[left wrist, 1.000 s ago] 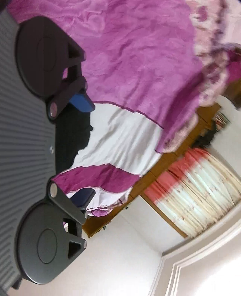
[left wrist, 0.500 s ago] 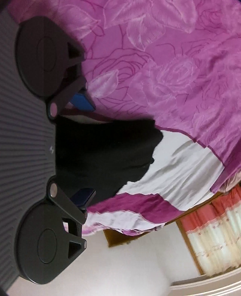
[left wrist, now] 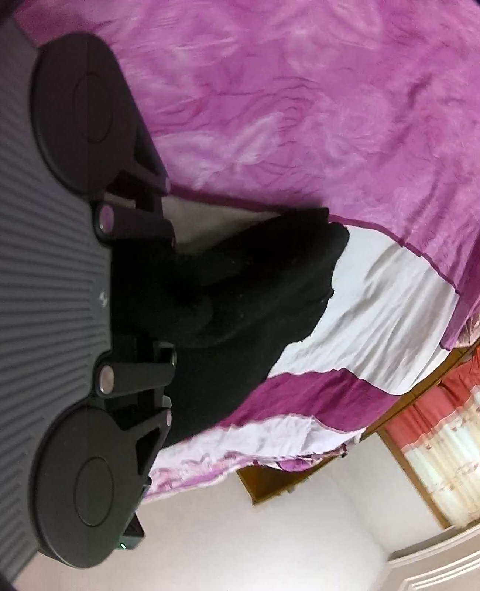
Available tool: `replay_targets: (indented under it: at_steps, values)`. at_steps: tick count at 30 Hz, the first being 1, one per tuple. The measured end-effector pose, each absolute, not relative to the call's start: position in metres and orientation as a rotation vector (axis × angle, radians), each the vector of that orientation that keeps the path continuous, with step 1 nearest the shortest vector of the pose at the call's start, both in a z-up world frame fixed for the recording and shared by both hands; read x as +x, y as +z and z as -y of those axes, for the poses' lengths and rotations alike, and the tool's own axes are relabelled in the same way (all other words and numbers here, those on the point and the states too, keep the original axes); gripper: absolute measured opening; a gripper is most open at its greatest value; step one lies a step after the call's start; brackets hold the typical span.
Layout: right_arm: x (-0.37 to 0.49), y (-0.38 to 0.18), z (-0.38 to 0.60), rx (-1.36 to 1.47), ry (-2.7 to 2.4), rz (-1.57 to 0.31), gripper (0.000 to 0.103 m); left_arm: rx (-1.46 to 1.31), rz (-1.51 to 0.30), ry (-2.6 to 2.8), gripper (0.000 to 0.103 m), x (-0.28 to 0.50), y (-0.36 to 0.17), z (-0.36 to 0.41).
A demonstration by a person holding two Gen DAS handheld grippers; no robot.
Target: Fold small clothes
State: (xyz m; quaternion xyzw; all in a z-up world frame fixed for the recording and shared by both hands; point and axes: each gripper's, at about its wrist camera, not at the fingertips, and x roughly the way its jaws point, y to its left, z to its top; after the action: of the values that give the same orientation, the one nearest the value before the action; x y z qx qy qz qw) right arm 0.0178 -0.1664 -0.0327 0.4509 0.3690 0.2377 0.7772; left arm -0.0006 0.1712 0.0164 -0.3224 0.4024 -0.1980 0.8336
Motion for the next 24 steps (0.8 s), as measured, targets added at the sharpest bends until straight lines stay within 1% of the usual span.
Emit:
replay_targets:
  at_steps: [5, 11, 21, 24]
  values:
    - [0.004, -0.015, 0.175, 0.970, 0.505, -0.805, 0.039, -0.686, -0.870, -0.430, 0.029, -0.027, 0.019, -0.155]
    - [-0.034, 0.006, 0.190, 0.883, 0.455, -0.822, 0.039, -0.644, -0.914, -0.469, 0.029, -0.058, 0.021, -0.141]
    - [-0.118, -0.003, 0.210, 0.858, 0.412, -0.849, 0.039, -0.569, -0.938, -0.477, 0.029, -0.101, 0.018, -0.125]
    - [-0.135, -0.007, 0.211, 0.855, 0.405, -0.850, 0.039, -0.596, -0.938, -0.459, 0.031, -0.107, 0.013, -0.127]
